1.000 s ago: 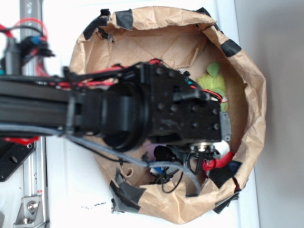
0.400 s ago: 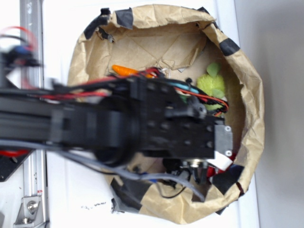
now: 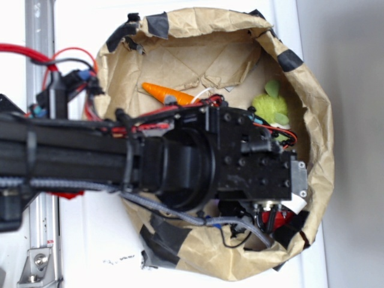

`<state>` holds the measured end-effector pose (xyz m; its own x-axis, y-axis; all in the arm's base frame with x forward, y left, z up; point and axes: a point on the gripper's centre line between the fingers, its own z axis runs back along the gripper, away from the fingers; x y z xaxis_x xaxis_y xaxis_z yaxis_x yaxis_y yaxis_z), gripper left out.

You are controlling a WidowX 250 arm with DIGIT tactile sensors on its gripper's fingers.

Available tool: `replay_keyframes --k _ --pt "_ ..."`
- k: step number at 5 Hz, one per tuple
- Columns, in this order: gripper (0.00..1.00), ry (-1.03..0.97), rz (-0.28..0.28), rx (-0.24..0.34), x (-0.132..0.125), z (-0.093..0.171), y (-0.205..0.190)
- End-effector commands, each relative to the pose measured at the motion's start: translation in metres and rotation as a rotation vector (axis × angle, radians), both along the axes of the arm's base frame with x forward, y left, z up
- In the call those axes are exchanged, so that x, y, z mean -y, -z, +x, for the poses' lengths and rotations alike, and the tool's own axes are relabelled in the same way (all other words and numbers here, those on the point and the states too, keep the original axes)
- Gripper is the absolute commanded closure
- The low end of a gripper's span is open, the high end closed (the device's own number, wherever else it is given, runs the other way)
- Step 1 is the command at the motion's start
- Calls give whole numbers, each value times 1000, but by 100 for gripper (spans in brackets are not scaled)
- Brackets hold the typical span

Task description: Grab the rock.

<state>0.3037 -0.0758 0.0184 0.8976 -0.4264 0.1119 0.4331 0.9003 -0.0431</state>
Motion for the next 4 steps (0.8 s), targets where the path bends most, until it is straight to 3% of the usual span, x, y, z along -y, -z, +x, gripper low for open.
replay_keyframes --k 1,2,3,4 --pt "100 -30 49 33 -6 -4 -32" --pt "100 -104 33 84 -26 -26 -82" --pt "100 -181 56 128 -49 -44 -126" --pt "100 -232 -8 157 -61 -54 -154"
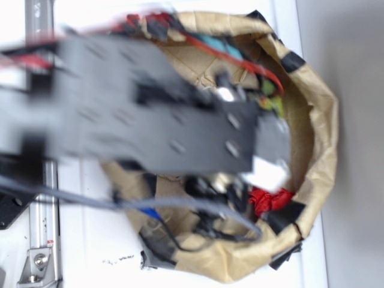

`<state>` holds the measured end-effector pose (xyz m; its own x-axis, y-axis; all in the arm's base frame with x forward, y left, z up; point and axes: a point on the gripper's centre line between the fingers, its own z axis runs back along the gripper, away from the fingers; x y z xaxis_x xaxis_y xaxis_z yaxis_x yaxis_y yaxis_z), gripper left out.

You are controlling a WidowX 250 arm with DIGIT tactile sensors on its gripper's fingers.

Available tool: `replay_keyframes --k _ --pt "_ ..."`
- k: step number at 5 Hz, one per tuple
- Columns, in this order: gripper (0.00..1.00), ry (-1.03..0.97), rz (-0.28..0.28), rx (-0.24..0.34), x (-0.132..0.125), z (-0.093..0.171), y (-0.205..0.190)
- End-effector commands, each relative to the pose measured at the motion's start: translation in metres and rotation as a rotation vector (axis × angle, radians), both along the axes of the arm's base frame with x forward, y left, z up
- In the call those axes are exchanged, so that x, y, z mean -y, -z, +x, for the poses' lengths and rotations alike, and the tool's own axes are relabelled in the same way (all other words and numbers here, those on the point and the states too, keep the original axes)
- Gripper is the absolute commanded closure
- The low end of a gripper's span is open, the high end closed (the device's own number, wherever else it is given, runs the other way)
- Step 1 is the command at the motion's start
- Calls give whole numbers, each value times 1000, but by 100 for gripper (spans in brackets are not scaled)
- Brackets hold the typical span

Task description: Grab the rock.

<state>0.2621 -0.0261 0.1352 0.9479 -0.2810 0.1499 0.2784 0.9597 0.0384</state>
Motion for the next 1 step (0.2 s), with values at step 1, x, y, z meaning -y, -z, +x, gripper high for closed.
replay_keyframes --k 1 --pt "100 -68 -75 70 -11 -7 -41"
